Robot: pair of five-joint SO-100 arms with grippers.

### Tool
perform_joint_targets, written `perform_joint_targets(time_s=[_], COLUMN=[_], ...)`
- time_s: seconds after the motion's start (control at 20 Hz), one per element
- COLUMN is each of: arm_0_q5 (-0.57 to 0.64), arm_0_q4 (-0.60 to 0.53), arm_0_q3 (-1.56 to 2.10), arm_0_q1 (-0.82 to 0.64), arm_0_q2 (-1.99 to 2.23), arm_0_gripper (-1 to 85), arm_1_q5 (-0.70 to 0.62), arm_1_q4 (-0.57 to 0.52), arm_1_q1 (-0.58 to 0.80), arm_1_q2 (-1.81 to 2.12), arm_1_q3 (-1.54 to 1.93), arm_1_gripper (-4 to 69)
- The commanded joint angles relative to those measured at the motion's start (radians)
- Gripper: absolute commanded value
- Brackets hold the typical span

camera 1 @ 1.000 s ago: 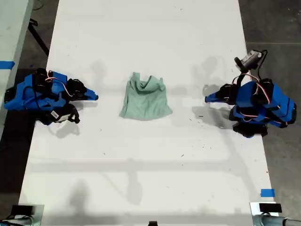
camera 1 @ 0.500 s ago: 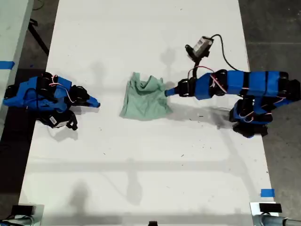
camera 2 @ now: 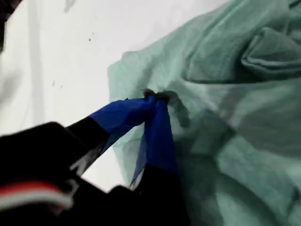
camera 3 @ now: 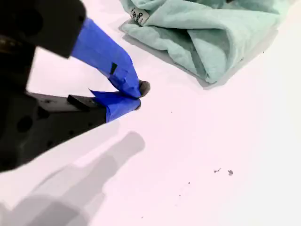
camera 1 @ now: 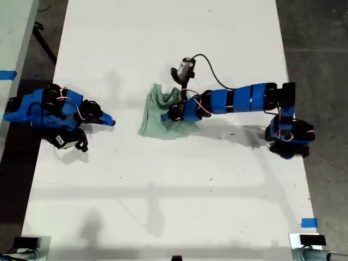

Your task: Fold t-shirt

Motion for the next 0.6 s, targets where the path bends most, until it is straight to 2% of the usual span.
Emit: perform_joint_targets(time_s=[0.0,0.35,0.45,0.55], arm_0_q5=[-0.011,-0.011,-0.005,-0.003], arm_0_q4=[0.032,0.051,0.083,0.083], arm_0_q3=[-0.006,-0.006,-0.005,-0.005], arm_0_q1=[0.017,-0.003,-0.008,0.005], arm_0_q2=[0.005,0.005,0.005,0.003], arm_0_gripper=[0.0,0.0,0.0,0.0], arm_1_q5=[-0.064,-0.261,-0.275,-0.233], arm_1_q4=[0.035,0.195,0.287,0.37], arm_1_q1=[0.144,0.399,0.411,0.387], arm_1_q2=[0.012,0.081,0.272,0.548], arm_1_q3=[-0.066,-0.144,-0.044,0.155], arm_1_gripper=[-1.5,-1.6,-1.6,-1.6])
